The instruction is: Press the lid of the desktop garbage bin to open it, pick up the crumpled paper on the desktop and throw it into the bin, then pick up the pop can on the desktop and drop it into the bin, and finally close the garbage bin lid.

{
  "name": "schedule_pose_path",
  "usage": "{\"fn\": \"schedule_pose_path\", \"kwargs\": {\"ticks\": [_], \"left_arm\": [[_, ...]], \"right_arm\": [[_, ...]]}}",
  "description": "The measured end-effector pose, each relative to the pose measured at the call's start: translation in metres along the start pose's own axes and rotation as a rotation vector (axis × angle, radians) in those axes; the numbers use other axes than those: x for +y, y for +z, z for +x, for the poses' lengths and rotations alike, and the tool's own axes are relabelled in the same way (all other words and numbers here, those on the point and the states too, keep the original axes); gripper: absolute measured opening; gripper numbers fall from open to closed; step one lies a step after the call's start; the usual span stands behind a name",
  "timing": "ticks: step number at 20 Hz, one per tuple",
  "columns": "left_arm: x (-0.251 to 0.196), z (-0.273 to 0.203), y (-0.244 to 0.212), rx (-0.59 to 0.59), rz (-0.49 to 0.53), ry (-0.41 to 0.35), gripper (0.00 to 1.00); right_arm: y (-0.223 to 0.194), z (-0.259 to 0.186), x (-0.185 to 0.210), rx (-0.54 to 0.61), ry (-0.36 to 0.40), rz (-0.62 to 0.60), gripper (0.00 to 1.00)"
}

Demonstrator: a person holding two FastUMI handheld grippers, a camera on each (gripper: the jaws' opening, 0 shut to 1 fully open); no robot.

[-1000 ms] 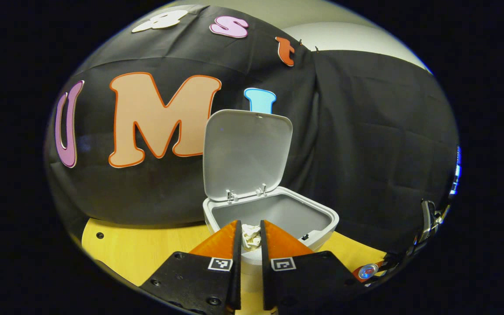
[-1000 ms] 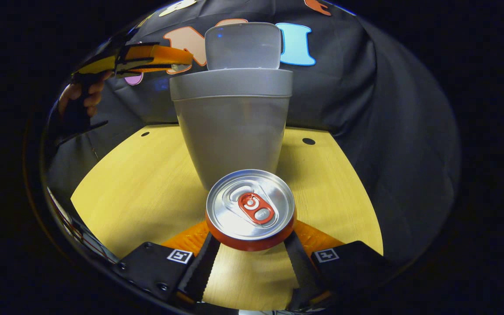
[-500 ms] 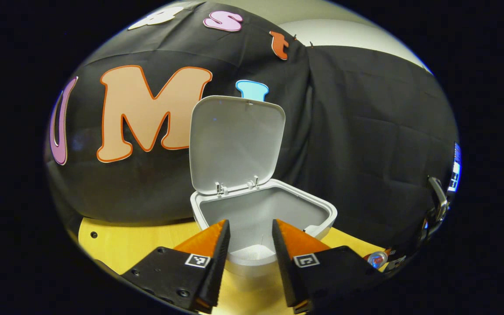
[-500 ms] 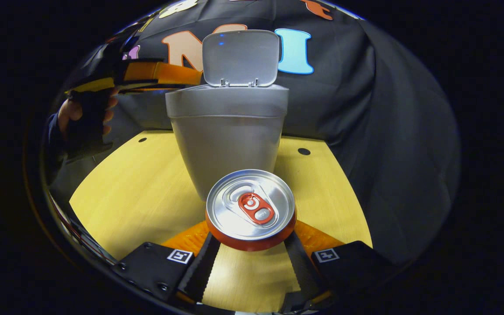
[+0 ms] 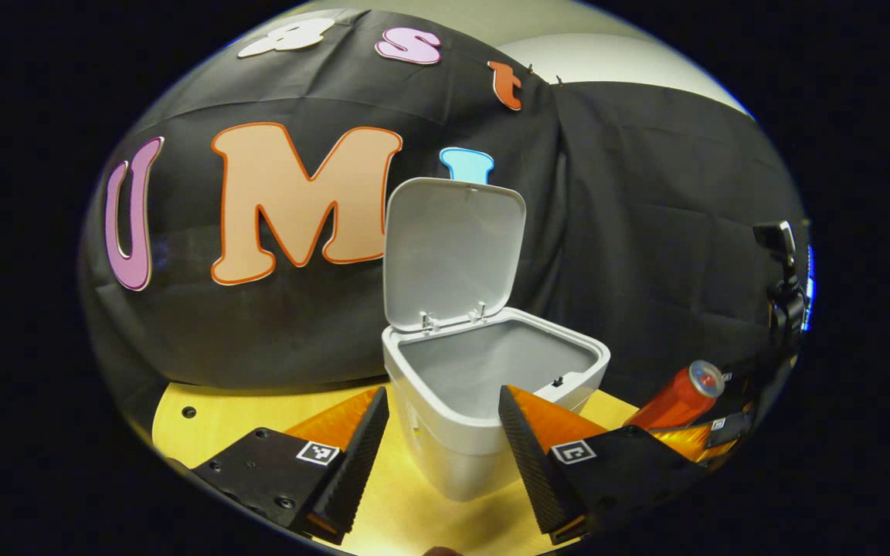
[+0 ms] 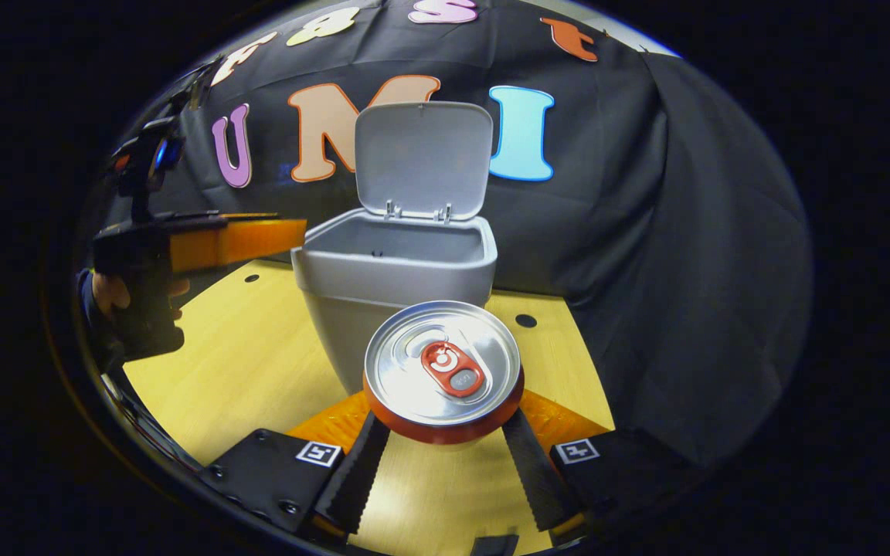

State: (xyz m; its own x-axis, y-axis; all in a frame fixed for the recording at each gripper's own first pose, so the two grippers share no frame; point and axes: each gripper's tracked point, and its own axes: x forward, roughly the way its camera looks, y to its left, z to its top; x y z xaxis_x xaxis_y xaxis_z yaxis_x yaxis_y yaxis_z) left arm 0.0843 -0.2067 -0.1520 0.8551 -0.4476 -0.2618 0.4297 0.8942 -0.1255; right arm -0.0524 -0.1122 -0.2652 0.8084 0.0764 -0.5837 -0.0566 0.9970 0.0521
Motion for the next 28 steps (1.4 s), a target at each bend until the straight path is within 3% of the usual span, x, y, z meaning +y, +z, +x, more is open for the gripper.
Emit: {"fn": "schedule_pose_path", "kwargs": {"ticks": [9, 17, 28], "left_arm": [[0.044, -0.042, -0.01, 0.003, 0.017, 0.114, 0.86], [0.074, -0.073, -0.035, 0.041, 0.013, 0.2, 0.87], [0.12, -0.121, -0.054, 0.061, -0.038, 0.346, 0.86]], "right_arm": [[0.085, -0.015, -0.003, -0.091, 0.029, -0.007, 0.83], [0.138, 0.004, -0.001, -0.159, 0.04, -0.032, 0.85], [0.146, 0.058, 0.009, -0.145, 0.025, -0.071, 0.82]]}}
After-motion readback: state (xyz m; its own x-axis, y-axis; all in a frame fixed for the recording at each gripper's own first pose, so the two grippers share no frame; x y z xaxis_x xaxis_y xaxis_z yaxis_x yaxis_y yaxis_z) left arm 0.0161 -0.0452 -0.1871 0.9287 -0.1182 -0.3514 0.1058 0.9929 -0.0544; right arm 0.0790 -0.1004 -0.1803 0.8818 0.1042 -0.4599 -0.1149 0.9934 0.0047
